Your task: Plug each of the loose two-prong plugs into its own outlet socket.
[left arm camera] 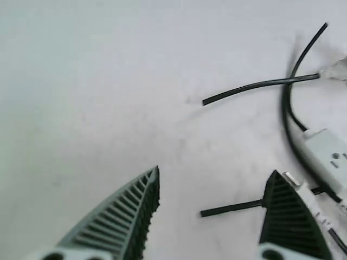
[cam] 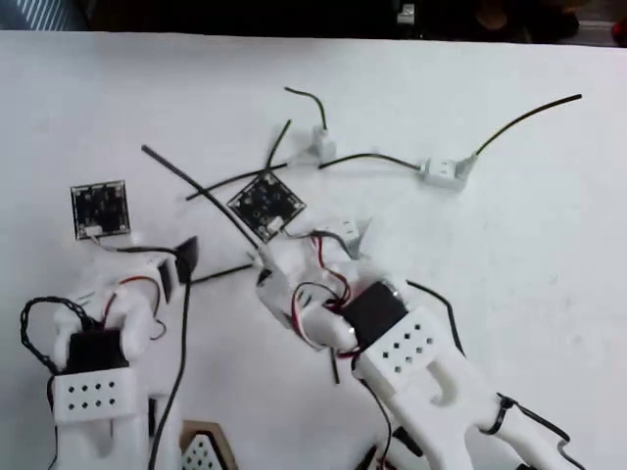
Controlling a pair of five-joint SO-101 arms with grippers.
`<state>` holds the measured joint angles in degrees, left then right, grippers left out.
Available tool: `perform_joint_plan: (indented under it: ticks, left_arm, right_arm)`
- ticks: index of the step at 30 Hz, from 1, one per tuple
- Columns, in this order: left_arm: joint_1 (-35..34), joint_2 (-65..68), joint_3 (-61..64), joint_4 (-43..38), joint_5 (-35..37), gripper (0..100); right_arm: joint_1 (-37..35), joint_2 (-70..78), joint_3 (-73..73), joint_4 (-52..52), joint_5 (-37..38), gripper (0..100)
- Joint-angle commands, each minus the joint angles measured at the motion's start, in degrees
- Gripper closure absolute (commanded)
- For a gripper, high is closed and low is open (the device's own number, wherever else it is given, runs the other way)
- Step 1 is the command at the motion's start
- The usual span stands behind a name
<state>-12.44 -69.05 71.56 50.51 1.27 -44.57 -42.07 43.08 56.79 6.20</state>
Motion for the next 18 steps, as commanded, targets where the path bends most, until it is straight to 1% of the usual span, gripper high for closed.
perform_joint_plan:
  ticks: [1, 7, 10, 18]
  left_arm:
    - [6.6, -0.8, -5.2, -1.1, 3.0, 70]
    - [15.5, -0.8, -6.2, -0.7, 2.8, 70]
    - [18.8, -0.9, -6.0, -0.6, 2.7, 70]
    - [21.3, -0.9, -5.9, -0.5, 2.6, 70]
  right_arm:
    - [-2.1, -2.2, 0.7, -4.9, -2.8, 98.1]
    - [-3.4, -2.2, 3.0, -7.6, -3.4, 98.1]
    - [-3.4, -1.7, 3.6, -7.6, -3.4, 98.1]
    - [-3.3, -1.7, 4.5, -7.7, -3.4, 98.1]
